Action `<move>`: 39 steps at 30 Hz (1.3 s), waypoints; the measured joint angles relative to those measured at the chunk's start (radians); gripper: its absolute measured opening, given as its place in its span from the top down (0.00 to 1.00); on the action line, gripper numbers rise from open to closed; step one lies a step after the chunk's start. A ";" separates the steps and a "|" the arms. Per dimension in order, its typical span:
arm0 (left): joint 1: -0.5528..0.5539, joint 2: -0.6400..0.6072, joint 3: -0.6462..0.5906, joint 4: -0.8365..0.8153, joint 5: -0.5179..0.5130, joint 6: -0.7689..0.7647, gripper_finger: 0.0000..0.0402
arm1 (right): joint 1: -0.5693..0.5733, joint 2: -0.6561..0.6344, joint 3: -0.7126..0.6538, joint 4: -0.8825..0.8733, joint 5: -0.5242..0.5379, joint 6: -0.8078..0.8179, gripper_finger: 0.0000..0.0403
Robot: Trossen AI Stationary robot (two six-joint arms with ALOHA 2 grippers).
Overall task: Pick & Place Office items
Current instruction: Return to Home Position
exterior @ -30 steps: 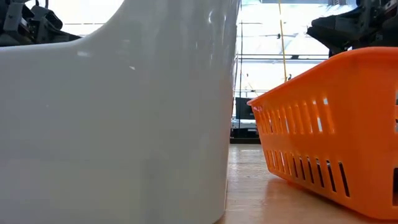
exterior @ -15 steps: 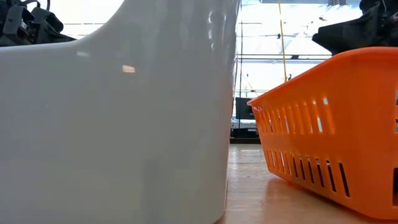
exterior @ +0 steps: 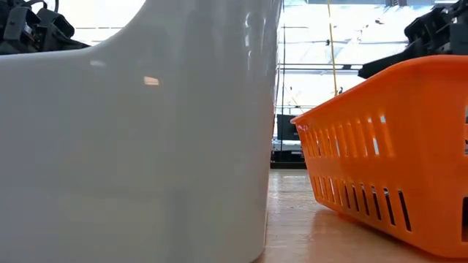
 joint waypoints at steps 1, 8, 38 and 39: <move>0.000 0.000 0.000 0.000 0.000 0.000 0.39 | -0.010 0.006 0.000 -0.001 -0.001 -0.004 0.72; 0.000 0.000 0.000 0.000 0.000 0.000 0.39 | -0.028 0.050 0.000 -0.009 0.000 -0.098 0.72; 0.000 0.000 0.000 0.000 0.000 0.000 0.39 | -0.028 0.072 0.000 0.041 0.003 -0.150 0.72; 0.000 0.000 -0.001 0.000 0.000 0.000 0.39 | -0.028 0.072 0.000 0.041 0.003 -0.150 0.72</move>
